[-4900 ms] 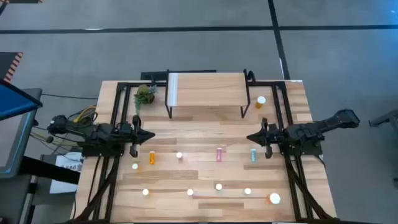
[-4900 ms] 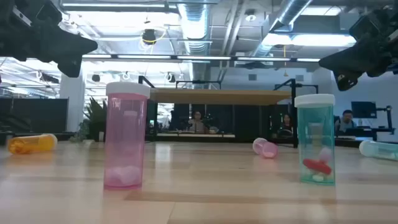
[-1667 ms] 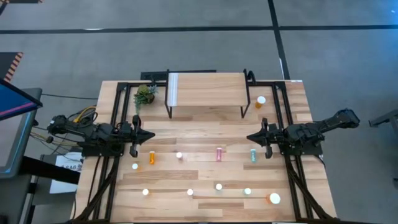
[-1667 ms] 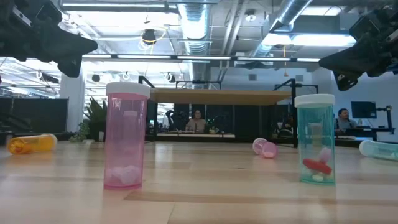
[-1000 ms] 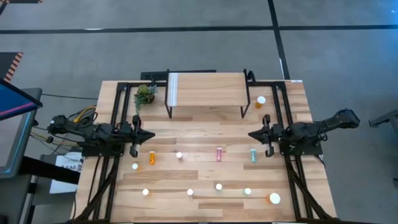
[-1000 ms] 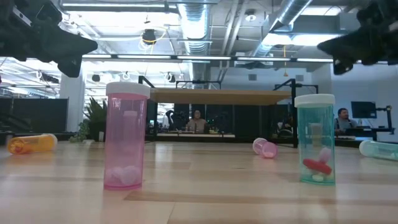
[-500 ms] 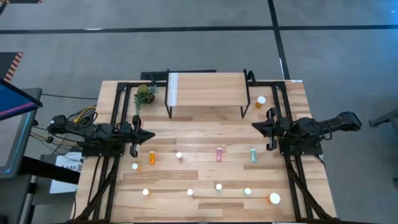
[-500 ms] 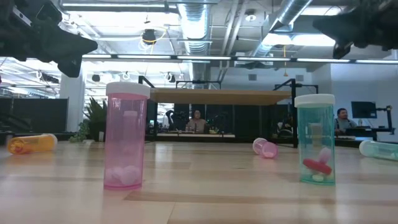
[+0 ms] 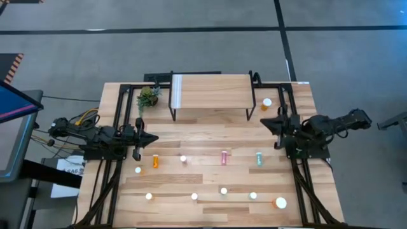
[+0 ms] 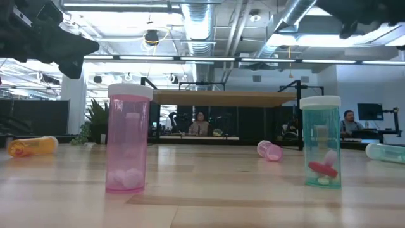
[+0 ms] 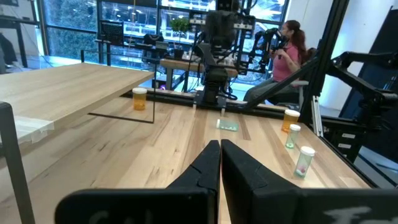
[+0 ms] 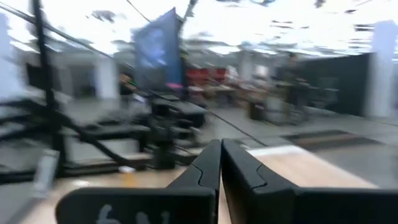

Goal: Pick and place medicine bottles onto shelf by color
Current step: Put the top large orange pill bottle on the shelf

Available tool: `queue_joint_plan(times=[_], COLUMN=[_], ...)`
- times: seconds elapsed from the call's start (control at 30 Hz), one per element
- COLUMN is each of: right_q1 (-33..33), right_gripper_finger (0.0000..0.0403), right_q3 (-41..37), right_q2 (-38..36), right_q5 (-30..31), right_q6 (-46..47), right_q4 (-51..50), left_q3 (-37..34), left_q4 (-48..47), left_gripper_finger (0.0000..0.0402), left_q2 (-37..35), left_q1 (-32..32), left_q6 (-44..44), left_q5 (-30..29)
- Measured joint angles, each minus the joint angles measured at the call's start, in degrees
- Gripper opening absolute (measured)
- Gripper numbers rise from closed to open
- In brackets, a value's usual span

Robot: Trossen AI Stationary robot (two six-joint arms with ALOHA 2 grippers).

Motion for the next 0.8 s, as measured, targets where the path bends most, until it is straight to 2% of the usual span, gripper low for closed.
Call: queue_joint_plan(times=[0.17, 0.23, 0.37, 0.57, 0.67, 0.8], right_q1=[-1.37, -2.61, -6.34, -14.84, -19.73, -25.23], right_gripper_finger=[0.0049, 0.0063, 0.011, 0.0203, 0.0239, 0.0261], right_q3=[7.5, 10.03, 13.62, 13.9, 13.83, 13.04], right_q2=[3.11, 3.26, 3.08, 2.44, 2.71, 4.0], right_q5=[17.07, 20.35, 20.35, 20.37, 20.39, 19.8], right_q6=[0.94, 5.56, 18.84, 33.2, 37.84, 40.78], right_q4=[-13.59, -20.94, -36.53, -51.55, -56.01, -56.04], left_q3=[0.0, 0.0, 0.0, 0.0, 0.0, 0.0], left_q4=[-0.01, 0.0, 0.0, 0.0, 0.0, -0.01], left_gripper_finger=[0.0, 0.0, 0.0, 0.0, 0.0, 0.0], left_q2=[-0.01, 0.0, -0.01, 0.0, -0.01, 0.0], left_q1=[-0.02, -0.02, -0.01, -0.01, -0.01, -0.01], left_q6=[0.02, 0.02, 0.02, 0.02, 0.02, 0.02], left_q5=[0.0, 0.0, 0.0, 0.0, -0.01, -0.01])
